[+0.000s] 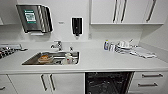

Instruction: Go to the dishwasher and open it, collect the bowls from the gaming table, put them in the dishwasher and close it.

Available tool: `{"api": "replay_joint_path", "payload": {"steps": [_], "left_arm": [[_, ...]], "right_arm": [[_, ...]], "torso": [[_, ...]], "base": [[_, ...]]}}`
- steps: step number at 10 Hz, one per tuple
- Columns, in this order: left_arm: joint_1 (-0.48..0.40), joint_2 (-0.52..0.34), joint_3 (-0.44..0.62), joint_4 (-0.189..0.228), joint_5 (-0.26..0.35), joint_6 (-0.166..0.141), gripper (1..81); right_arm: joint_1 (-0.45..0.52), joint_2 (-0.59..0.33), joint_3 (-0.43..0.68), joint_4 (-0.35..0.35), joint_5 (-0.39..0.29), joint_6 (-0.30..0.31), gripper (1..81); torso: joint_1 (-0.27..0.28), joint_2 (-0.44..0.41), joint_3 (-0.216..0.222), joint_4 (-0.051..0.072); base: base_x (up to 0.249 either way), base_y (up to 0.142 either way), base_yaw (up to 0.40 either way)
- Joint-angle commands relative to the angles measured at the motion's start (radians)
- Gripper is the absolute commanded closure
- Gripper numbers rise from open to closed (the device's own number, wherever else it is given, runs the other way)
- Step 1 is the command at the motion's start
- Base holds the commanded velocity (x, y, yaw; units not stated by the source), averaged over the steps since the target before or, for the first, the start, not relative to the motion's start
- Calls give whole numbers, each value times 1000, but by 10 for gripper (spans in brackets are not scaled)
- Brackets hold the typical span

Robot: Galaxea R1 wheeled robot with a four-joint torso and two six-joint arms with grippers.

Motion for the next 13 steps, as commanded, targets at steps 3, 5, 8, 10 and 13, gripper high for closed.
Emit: {"api": "replay_joint_path", "payload": {"steps": [3,5,8,10,13], "left_arm": [[-70,-33,11,14,12,-1,10],[-68,-31,12,15,12,-1,10],[-60,-28,11,20,12,-1,10],[-57,-10,-5,17,19,-1,10],[-42,64,-77,11,47,-1,10]], "right_arm": [[42,52,0,-28,-148,-30,10],[22,60,-21,-26,-146,-30,10],[-12,92,-78,-28,-139,-36,10],[-44,144,-168,-55,-133,-36,10],[-76,173,-221,-77,-122,-96,10]], "torso": [[0,0,0,0],[0,0,0,0],[0,0,-1,0],[0,0,-1,0],[0,-1,0,0]], "base": [[-113,0,0],[-112,0,0],[-113,0,0],[-113,0,0],[-35,0,0]]}}
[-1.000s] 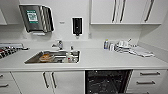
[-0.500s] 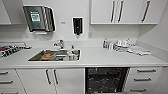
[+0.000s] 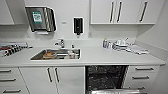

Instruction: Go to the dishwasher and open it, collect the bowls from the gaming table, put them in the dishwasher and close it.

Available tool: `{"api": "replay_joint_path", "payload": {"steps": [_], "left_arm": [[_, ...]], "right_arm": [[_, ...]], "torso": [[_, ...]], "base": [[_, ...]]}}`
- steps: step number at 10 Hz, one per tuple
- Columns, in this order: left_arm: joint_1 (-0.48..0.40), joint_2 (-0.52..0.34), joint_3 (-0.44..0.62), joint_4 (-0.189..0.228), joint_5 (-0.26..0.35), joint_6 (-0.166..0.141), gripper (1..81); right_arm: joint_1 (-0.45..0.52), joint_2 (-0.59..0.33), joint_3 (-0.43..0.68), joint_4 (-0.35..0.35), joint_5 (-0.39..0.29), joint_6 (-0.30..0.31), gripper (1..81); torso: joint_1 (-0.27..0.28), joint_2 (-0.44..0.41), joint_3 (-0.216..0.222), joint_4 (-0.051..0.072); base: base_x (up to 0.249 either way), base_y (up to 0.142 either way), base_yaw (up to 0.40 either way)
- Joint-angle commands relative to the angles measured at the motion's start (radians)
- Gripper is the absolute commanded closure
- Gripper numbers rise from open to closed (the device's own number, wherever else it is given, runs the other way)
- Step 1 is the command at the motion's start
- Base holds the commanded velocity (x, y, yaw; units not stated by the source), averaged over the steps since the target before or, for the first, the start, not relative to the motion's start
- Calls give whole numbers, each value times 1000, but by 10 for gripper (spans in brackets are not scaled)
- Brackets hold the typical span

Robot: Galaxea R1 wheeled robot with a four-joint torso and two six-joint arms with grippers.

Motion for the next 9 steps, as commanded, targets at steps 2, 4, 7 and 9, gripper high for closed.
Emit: {"api": "replay_joint_path", "payload": {"steps": [2,4,7,9], "left_arm": [[-27,67,-112,-28,69,-33,10],[36,195,-310,-58,98,-89,10],[111,320,-511,-64,90,-136,10],[141,388,-620,-115,90,-185,10]], "right_arm": [[36,-1,-22,-28,72,-123,10],[-18,25,-79,-28,162,-180,10],[-68,100,-206,-30,173,-232,10],[-119,135,-243,-30,244,-286,10]], "torso": [[0,0,0,0],[0,0,0,0],[0,0,0,0],[0,0,0,0]], "base": [[0,0,0],[0,0,0],[0,0,0],[0,0,0]]}}
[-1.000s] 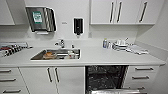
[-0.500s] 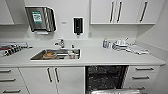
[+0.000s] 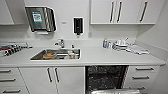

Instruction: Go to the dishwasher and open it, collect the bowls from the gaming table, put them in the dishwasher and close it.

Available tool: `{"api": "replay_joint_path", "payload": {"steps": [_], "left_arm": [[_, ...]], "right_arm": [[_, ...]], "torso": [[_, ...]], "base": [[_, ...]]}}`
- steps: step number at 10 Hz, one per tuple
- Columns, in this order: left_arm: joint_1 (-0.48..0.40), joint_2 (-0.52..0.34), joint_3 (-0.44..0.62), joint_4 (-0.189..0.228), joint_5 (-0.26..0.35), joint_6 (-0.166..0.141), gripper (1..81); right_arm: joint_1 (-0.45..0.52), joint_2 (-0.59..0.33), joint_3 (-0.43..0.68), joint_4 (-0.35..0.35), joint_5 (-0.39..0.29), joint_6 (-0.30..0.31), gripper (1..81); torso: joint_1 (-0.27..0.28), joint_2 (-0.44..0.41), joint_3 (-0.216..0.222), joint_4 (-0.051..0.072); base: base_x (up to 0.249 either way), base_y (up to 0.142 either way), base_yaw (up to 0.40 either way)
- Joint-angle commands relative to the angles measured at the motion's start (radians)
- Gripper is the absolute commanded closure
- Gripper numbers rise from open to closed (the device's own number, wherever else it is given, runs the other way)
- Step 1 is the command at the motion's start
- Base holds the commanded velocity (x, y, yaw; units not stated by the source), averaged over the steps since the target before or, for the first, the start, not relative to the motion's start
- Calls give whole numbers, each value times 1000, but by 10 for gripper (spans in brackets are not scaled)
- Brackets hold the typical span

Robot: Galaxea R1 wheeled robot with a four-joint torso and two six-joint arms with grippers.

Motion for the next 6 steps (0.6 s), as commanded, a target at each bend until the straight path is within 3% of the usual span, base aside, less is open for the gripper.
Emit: {"api": "replay_joint_path", "payload": {"steps": [1,2,6], "left_arm": [[43,137,-212,-94,34,-88,10],[62,197,-316,-111,32,-88,10],[128,353,-546,-134,29,-91,10]], "right_arm": [[-7,57,-57,-7,59,-108,10],[-30,106,-120,-7,62,-137,10],[-105,228,-283,-7,96,-212,10]], "torso": [[0,0,0,0],[0,0,0,0],[0,0,0,0]], "base": [[0,0,0],[0,0,0],[0,0,0]]}}
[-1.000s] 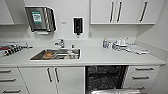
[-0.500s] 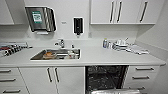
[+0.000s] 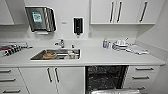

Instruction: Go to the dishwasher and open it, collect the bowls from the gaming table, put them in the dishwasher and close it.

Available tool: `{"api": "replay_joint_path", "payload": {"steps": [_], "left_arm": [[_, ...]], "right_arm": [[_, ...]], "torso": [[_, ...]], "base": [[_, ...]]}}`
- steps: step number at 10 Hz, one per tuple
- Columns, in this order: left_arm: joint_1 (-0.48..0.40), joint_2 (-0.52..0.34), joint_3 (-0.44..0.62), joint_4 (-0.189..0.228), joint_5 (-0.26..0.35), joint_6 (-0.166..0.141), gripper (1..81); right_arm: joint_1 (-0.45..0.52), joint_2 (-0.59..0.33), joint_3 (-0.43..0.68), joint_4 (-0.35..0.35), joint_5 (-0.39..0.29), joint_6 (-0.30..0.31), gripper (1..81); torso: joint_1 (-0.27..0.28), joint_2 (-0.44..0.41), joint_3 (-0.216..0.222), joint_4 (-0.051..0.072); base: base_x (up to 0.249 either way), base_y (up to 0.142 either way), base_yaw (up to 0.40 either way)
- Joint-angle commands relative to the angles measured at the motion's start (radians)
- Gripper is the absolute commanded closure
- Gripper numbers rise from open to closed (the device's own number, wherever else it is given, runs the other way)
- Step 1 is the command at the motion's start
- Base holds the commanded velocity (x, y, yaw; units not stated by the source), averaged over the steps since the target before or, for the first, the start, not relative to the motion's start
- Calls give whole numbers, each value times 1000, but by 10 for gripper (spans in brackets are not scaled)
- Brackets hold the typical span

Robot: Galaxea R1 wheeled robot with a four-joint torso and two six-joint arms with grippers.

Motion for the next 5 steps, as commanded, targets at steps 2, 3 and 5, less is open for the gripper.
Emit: {"api": "replay_joint_path", "payload": {"steps": [2,3,5], "left_arm": [[52,171,-243,-61,33,-18,10],[60,197,-276,-60,33,-17,10],[71,218,-296,-52,33,-15,10]], "right_arm": [[-21,93,-104,-9,21,-72,10],[-34,123,-142,-31,23,-72,10],[-54,186,-233,-60,26,-72,10]], "torso": [[0,0,0,0],[0,0,0,0],[0,0,0,0]], "base": [[0,0,0],[0,0,0],[0,0,0]]}}
